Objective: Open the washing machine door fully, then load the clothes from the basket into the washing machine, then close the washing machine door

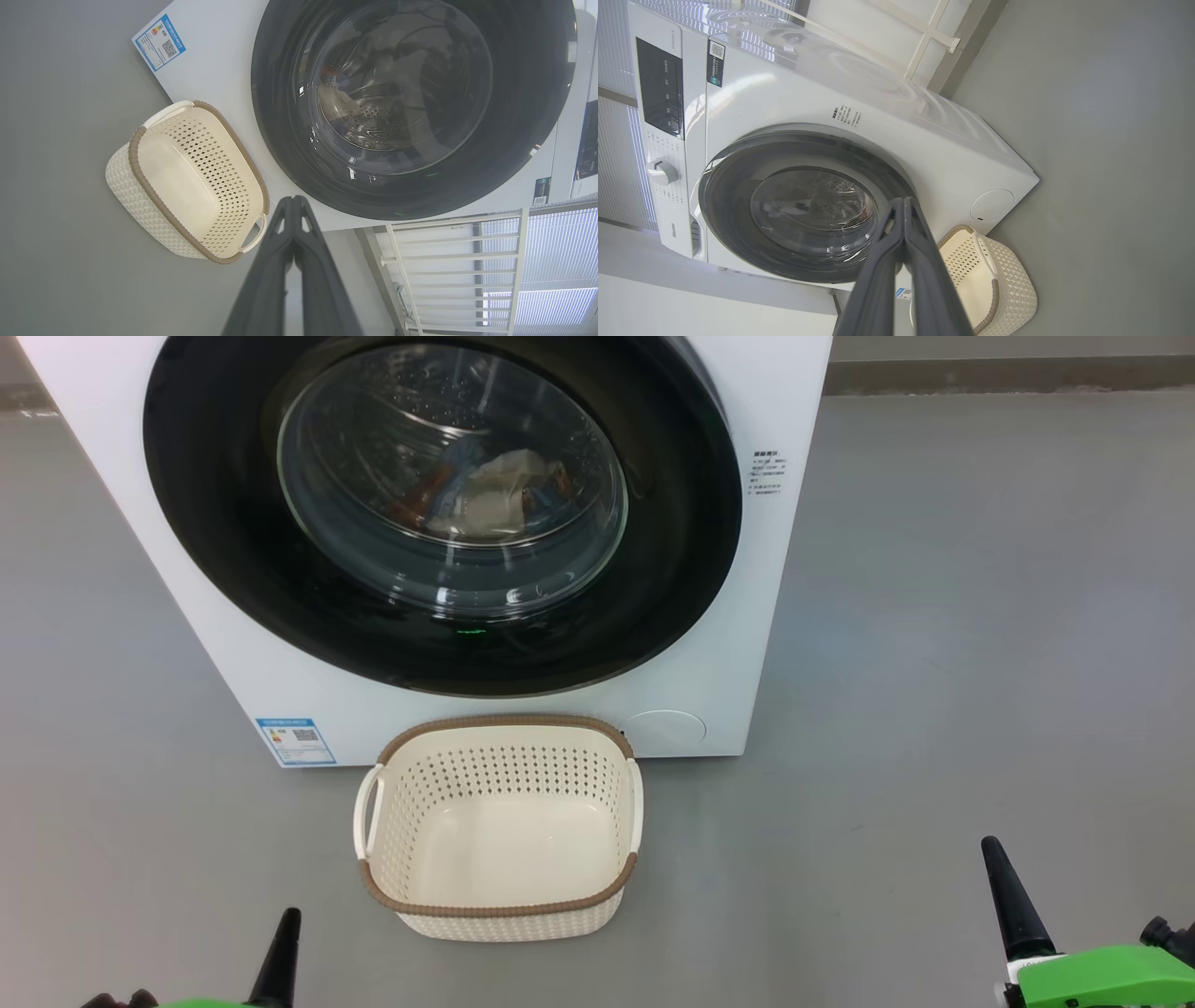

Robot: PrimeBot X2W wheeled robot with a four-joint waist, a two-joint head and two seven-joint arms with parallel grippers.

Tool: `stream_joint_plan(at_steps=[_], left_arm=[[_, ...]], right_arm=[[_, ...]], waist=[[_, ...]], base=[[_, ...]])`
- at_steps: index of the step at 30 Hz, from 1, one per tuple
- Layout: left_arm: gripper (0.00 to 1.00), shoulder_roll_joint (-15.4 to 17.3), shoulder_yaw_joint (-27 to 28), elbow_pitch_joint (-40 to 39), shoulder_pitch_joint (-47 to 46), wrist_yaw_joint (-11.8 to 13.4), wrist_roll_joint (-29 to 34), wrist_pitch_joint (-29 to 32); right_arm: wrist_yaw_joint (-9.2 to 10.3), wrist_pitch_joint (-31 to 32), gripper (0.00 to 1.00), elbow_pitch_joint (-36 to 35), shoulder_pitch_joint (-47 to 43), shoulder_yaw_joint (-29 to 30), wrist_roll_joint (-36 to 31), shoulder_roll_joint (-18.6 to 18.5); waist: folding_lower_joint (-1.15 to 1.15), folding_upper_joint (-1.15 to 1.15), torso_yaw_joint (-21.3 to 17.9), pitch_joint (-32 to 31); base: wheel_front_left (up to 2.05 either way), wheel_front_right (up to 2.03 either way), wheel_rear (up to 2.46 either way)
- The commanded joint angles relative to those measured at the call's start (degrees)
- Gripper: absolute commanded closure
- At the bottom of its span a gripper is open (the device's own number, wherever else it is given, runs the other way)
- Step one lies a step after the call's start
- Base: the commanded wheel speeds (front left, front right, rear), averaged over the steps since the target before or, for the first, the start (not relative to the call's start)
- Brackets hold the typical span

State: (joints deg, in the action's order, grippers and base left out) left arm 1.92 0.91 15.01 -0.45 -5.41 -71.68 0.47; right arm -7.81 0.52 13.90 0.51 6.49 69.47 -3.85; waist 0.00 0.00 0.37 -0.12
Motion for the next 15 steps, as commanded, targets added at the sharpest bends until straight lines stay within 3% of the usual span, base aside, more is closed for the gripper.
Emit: stream_joint_plan(at_steps=[1,15], left_arm=[[1.0,0.88,2.02,-1.07,-2.69,-0.63,-2.09,0.56],[1.0,0.97,3.56,-1.02,-4.04,-1.27,-10.27,2.93]], right_arm=[[0.23,0.64,1.0,-1.2,2.86,-0.55,2.38,-0.29],[0.27,3.02,1.0,-0.61,4.1,-0.26,11.34,0.27]], waist=[[0.0,0.0,-0.02,0.02],[0.0,0.0,-0.17,0.14]], base=[[0.0,0.0,0.0],[0.0,0.0,0.0]])
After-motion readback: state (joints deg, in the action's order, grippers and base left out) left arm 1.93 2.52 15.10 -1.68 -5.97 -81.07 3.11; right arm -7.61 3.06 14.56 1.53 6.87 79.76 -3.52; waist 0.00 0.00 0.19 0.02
